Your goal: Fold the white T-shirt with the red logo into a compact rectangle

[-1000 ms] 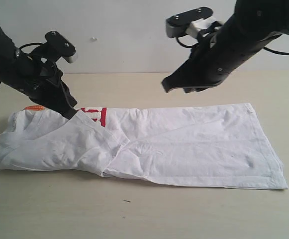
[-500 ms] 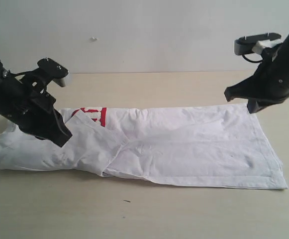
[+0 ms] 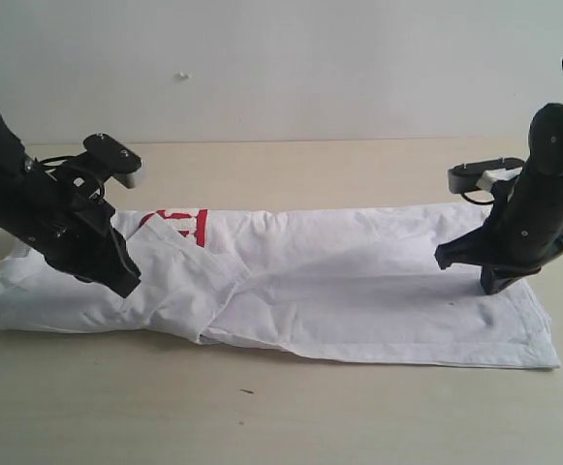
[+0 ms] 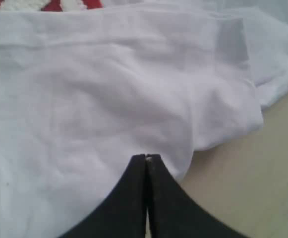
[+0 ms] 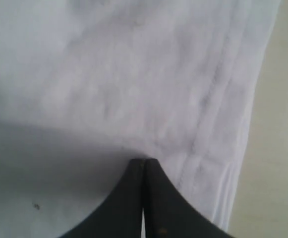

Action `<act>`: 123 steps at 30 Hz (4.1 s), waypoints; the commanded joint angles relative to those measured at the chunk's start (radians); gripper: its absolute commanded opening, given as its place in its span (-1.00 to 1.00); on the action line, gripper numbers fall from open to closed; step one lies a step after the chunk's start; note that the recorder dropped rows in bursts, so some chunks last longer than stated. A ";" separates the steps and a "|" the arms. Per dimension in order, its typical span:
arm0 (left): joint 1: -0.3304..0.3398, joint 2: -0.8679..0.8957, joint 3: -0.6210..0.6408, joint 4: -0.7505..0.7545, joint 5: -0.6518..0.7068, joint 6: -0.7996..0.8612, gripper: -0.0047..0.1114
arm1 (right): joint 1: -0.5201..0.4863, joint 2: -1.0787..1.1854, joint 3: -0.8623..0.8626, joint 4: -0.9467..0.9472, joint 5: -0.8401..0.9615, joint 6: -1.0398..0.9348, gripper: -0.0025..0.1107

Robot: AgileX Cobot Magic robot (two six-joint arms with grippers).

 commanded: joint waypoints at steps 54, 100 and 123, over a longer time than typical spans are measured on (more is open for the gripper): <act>0.106 -0.009 0.062 -0.412 -0.063 0.247 -0.92 | 0.000 -0.250 0.107 0.303 0.011 -0.212 -0.96; 0.084 -0.124 0.058 0.106 -0.012 -0.232 -0.92 | 0.049 -0.112 0.125 0.084 0.005 -0.044 -0.96; 0.604 0.204 -0.189 -0.102 0.122 -0.156 0.05 | 0.049 -0.112 0.025 0.219 0.077 -0.141 -0.96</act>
